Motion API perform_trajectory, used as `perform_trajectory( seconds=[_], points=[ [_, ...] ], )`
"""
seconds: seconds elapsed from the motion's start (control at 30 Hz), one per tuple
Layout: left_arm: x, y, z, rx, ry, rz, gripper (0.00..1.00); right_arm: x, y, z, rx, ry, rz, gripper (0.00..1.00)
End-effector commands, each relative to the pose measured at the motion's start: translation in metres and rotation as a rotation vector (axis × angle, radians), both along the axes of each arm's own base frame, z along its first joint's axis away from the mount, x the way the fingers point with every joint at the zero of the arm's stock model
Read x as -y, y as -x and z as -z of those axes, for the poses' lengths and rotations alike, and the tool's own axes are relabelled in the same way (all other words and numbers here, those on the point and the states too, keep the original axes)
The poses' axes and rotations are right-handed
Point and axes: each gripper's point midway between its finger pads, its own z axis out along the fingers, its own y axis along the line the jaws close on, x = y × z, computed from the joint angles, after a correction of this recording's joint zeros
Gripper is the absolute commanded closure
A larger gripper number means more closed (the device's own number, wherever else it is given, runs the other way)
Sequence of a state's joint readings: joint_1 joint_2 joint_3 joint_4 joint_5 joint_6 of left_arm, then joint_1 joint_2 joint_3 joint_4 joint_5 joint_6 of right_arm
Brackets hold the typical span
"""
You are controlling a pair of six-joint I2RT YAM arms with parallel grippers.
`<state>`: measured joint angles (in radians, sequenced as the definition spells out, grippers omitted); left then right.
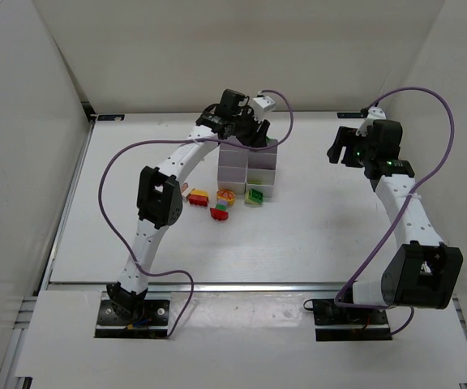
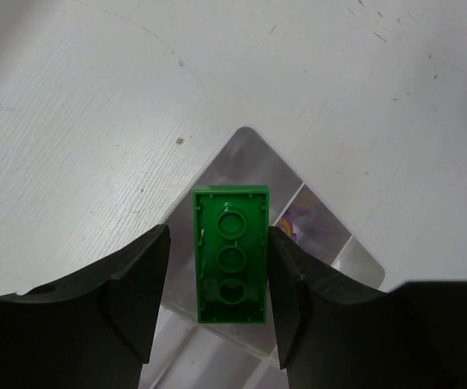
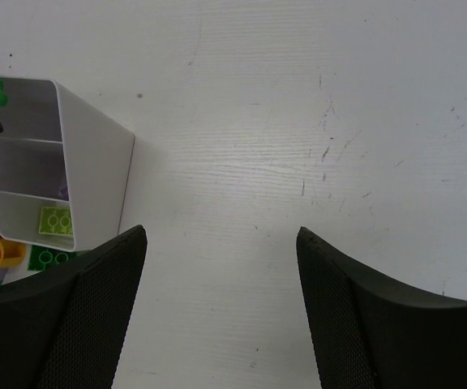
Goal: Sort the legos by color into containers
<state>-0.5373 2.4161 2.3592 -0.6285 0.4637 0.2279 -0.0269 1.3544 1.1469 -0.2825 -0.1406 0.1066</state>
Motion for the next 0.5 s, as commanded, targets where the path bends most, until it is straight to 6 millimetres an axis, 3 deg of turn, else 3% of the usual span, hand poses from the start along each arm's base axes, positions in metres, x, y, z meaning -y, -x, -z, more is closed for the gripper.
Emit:
perform_trajectory(
  seconds=[0.0,0.27,0.47],
  points=[
    [0.002,-0.005,-0.030,0.068,0.029,-0.002,0.38,-0.003,-0.003,-0.004,0.029,-0.024,-0.012,0.22],
    [0.010,-0.007,-0.048,0.094,0.091,0.003,0.23,-0.005,-0.001,-0.001,0.027,-0.025,-0.025,0.22],
    [0.011,-0.012,-0.058,0.126,0.107,-0.015,0.23,-0.008,0.000,0.002,0.023,-0.034,-0.039,0.22]
  ],
)
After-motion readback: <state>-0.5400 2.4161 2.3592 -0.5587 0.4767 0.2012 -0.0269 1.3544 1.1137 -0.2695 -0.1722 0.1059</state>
